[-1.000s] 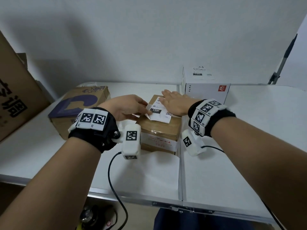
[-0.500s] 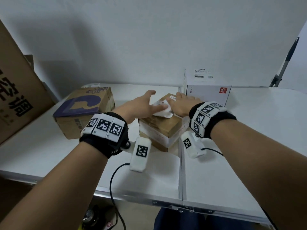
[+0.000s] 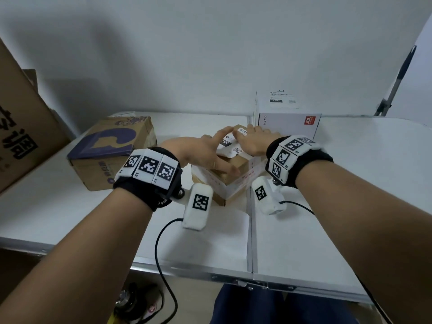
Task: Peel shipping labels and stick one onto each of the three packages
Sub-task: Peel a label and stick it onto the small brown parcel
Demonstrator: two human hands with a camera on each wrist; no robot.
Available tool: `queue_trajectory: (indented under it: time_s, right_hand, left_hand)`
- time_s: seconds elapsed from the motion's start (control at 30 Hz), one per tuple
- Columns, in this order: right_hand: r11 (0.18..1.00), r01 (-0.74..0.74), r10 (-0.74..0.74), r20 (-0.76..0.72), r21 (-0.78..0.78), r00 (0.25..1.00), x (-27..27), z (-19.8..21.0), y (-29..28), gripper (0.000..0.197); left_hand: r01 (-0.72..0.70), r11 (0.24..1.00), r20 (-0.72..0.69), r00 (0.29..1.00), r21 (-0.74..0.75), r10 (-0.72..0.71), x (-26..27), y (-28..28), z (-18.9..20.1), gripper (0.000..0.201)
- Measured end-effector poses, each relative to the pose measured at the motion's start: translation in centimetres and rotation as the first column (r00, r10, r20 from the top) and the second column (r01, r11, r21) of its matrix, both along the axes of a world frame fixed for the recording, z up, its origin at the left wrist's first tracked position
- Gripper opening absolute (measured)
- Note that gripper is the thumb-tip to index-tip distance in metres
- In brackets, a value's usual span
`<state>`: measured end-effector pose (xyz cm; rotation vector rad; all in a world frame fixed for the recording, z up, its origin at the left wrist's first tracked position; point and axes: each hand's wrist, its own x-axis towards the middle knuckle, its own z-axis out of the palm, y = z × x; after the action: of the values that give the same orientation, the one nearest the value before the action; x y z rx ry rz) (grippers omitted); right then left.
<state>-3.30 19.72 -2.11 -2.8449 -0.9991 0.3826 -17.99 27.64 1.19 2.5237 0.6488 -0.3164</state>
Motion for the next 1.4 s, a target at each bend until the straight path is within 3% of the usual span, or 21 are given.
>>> queue_trajectory:
  time_s: [0.2, 0.5, 0.6, 0.67, 0.7, 0.77, 0.83, 0.93, 1.03, 1.17, 1.4]
  right_hand:
    - [1.0, -0.002, 0.002, -0.017, 0.02, 1.0, 1.0, -0.2, -0.5, 0.074]
    - [0.997, 0.017, -0.012, -0.064, 0.082, 0.998, 1.6, -0.5, -1.7, 0.078]
    - [0.991, -0.047, 0.06, -0.105, 0.124, 0.993, 2.3, -0.4, -1.8, 0.072]
    - [0.981, -0.012, 0.043, -0.152, 0.196, 0.987, 4.5, -1.3, -1.8, 0.087]
    - [0.977, -0.001, 0.032, -0.143, 0.214, 0.989, 5.4, -1.6, -1.9, 0.087]
    - [0.97, 0.02, 0.005, -0.101, 0.243, 0.995, 4.9, -0.5, -2.2, 0.065]
    - [0.961, -0.068, 0.057, 0.048, 0.268, 0.997, 2.8, 0.8, -2.4, 0.059]
    - [0.958, -0.205, 0.191, 0.086, 0.199, 0.978, -0.5, 1.6, -1.6, 0.064]
    - [0.954, -0.298, 0.296, 0.057, 0.02, 0.953, -2.3, 0.7, -0.4, 0.063]
    - [0.952, -0.292, 0.296, 0.031, -0.097, 0.955, -1.7, 0.0, 0.7, 0.059]
    - [0.954, -0.282, 0.285, 0.009, -0.099, 0.959, -0.7, 0.5, 0.9, 0.057]
  left_hand:
    - [0.019, 0.994, 0.07, 0.997, -0.106, -0.012, -0.1, 1.0, -0.4, 0.104]
    - [0.026, 0.979, 0.044, 0.999, -0.201, -0.017, 0.1, 2.1, 0.3, 0.093]
    - [0.051, 0.97, 0.058, 0.998, -0.24, -0.038, 0.1, 2.4, 0.2, 0.095]
    - [0.071, 0.958, 0.054, 0.997, -0.276, -0.058, 0.0, 2.8, 0.0, 0.098]
    - [0.082, 0.954, 0.05, 0.996, -0.288, -0.07, -0.1, 3.0, 0.0, 0.1]
    - [0.102, 0.947, 0.035, 0.995, -0.304, -0.096, -0.2, 3.4, 0.2, 0.107]
    - [0.122, 0.941, 0.013, 0.992, -0.316, -0.124, -0.2, 3.7, 0.4, 0.113]
    - [0.146, 0.938, -0.017, 0.987, -0.316, -0.159, -0.3, 3.9, 0.6, 0.119]
    - [0.152, 0.934, -0.017, 0.986, -0.322, -0.166, -0.4, 4.1, 0.5, 0.12]
    - [0.142, 0.944, -0.029, 0.987, -0.298, -0.158, -0.4, 4.4, 0.4, 0.121]
    - [0.129, 0.958, -0.037, 0.989, -0.256, -0.143, -0.1, 4.6, 0.1, 0.117]
